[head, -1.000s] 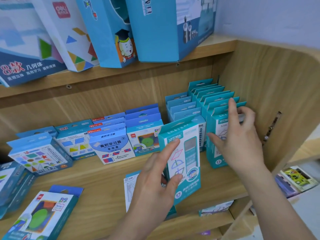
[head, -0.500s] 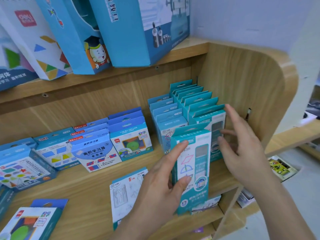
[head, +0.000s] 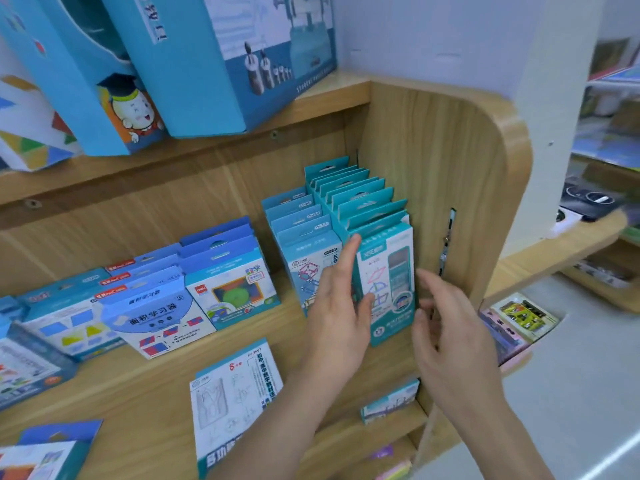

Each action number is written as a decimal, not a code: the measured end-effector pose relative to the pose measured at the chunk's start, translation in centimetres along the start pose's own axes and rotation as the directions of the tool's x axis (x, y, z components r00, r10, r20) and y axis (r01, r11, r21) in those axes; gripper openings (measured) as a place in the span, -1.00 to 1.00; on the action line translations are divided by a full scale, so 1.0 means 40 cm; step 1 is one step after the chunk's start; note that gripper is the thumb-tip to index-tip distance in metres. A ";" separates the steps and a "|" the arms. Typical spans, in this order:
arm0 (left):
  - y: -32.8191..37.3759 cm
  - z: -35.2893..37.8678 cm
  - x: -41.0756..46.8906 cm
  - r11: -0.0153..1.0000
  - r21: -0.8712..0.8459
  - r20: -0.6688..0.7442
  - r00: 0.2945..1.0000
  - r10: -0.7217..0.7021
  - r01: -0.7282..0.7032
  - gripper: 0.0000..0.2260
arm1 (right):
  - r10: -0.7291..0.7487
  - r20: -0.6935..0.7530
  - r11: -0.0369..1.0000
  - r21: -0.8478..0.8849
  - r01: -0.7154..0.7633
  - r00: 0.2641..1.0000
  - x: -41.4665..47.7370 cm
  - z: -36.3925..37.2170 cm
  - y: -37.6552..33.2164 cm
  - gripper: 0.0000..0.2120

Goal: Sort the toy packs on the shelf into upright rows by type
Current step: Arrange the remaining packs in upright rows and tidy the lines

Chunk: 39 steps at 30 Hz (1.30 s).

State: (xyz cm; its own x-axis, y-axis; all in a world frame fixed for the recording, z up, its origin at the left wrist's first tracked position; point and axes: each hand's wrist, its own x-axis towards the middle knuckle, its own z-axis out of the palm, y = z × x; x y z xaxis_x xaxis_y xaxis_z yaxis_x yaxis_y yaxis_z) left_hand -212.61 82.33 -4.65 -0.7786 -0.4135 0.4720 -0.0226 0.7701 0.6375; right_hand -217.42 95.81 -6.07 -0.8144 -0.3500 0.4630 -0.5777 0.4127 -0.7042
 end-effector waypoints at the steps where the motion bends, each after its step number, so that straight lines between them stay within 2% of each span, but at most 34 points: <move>1: -0.002 0.008 0.004 1.000 0.009 -0.022 1.000 0.016 -0.016 -0.25 | 0.007 0.019 1.000 -0.023 -0.007 1.000 -0.002 0.005 0.003 -0.53; 6: -0.005 0.030 0.028 0.994 0.092 -0.024 0.998 0.065 -0.062 -0.26 | -0.010 0.062 0.996 -0.088 0.015 0.998 0.001 0.035 0.007 -0.43; 12: -0.017 0.039 0.020 0.969 0.237 0.080 0.996 0.045 -0.063 -0.07 | 0.006 0.063 0.990 -0.140 0.003 0.998 0.006 0.071 -0.003 -0.18; 14: -0.019 0.038 0.026 0.957 0.282 0.092 0.995 0.049 -0.074 -0.08 | -0.004 0.050 0.987 -0.160 0.012 0.999 0.009 0.080 -0.002 -0.16; 17: -0.026 0.035 0.043 0.935 0.338 0.113 0.991 0.075 -0.109 -0.11 | -0.023 0.058 0.983 -0.181 0.033 0.998 0.018 0.090 0.004 -0.18; 24: -0.028 0.020 0.050 0.928 0.351 0.161 0.984 0.073 -0.126 -0.04 | -0.053 0.054 0.976 -0.208 0.063 0.997 0.033 0.090 0.002 -0.19; 28: -0.027 -0.007 0.038 0.908 0.393 0.156 0.984 0.088 -0.143 -0.15 | -0.084 0.017 0.985 -0.152 0.086 0.996 0.038 0.071 0.010 -0.25; 33: -0.026 -0.029 0.021 0.925 0.347 0.121 0.985 0.119 -0.154 -0.24 | -0.087 0.000 0.990 -0.107 0.086 0.996 0.040 0.055 0.006 -0.30; 39: -0.022 -0.036 -0.005 0.943 0.290 0.096 0.985 0.143 -0.165 -0.23 | -0.100 -0.031 0.993 -0.061 0.098 0.995 0.035 0.036 0.002 -0.37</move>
State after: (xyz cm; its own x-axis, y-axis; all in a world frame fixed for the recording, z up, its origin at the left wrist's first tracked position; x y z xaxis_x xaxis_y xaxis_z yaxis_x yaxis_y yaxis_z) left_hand -211.52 81.03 -4.41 -0.8303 -0.2506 0.4978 -0.0746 0.9352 0.3463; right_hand -218.51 94.13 -6.25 -0.7540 -0.3632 0.5474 -0.6568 0.4269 -0.6215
